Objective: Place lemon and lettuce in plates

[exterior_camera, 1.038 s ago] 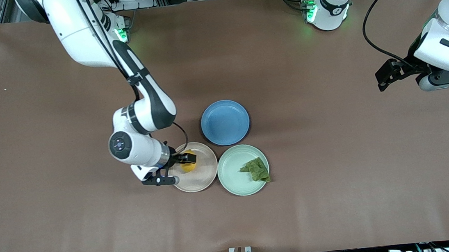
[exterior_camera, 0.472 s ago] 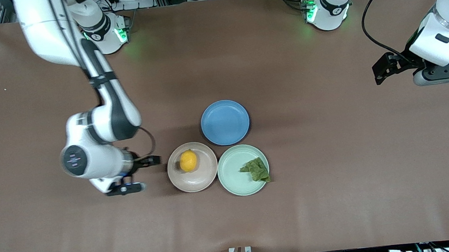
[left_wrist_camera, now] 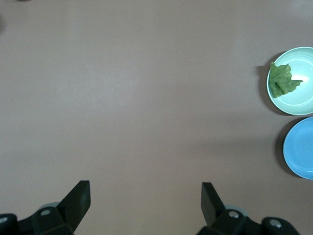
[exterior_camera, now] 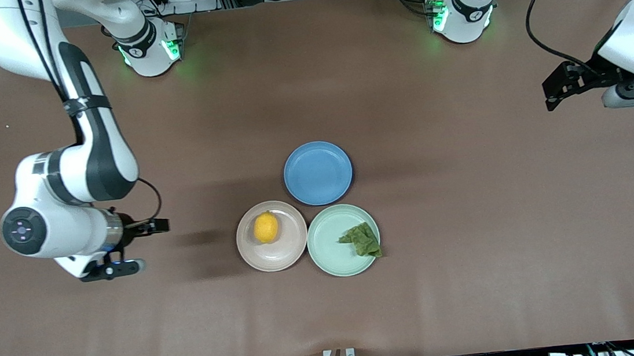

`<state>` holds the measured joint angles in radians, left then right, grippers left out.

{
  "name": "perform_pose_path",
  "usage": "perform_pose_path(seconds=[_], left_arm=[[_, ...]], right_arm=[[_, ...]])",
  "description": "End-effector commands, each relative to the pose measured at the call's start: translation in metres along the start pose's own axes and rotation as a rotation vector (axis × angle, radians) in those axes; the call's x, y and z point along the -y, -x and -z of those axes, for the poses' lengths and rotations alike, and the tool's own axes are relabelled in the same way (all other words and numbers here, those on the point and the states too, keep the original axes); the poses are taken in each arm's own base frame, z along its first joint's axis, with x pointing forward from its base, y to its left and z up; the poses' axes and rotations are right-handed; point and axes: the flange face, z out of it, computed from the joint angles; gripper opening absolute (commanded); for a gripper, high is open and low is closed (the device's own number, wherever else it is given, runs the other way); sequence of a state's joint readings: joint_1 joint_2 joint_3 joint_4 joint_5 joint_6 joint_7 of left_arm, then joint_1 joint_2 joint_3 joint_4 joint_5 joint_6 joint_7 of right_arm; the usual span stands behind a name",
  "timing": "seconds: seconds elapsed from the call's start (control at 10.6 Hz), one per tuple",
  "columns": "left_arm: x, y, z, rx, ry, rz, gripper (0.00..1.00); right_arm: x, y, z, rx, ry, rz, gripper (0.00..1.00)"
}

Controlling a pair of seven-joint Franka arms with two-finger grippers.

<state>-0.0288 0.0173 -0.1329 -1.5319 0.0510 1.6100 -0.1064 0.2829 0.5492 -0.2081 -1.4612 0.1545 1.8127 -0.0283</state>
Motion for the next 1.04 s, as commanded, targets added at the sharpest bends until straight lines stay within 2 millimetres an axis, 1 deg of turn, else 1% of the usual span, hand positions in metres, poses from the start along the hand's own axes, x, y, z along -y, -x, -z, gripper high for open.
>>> perform_pose_path(seconds=[0.0,0.09,0.19,0.28,0.38,0.66,0.75,0.85,0.94], left_arm=[[0.014,0.013,0.020,-0.014,0.002,0.009,1.00],[0.015,0.013,0.020,-0.014,0.008,0.014,1.00],[0.025,0.013,0.019,-0.013,0.003,0.017,1.00],[0.026,0.013,0.019,-0.013,0.003,0.020,1.00],[0.025,0.013,0.020,-0.015,0.003,0.023,1.00],[0.021,0.014,0.022,-0.017,0.003,0.025,1.00],[0.019,0.015,0.021,-0.011,0.003,0.022,1.00],[0.019,0.016,0.021,-0.006,0.006,0.017,1.00],[0.022,0.016,0.021,-0.002,0.011,0.019,1.00]], right_arm=[[-0.088,0.025,0.005,0.016,-0.001,0.031,1.00],[-0.111,0.028,0.009,0.009,0.003,0.037,1.00],[-0.132,0.032,0.016,-0.001,0.015,0.037,1.00],[-0.143,0.035,0.021,-0.011,0.024,0.026,1.00],[-0.150,0.039,0.033,-0.029,0.025,0.011,1.00],[-0.163,0.062,0.068,-0.061,0.042,-0.005,1.00],[-0.161,0.070,0.078,-0.056,0.036,-0.007,1.00],[-0.159,0.079,0.093,-0.057,0.030,-0.024,1.00],[-0.155,0.091,0.107,-0.053,0.023,-0.046,1.00]])
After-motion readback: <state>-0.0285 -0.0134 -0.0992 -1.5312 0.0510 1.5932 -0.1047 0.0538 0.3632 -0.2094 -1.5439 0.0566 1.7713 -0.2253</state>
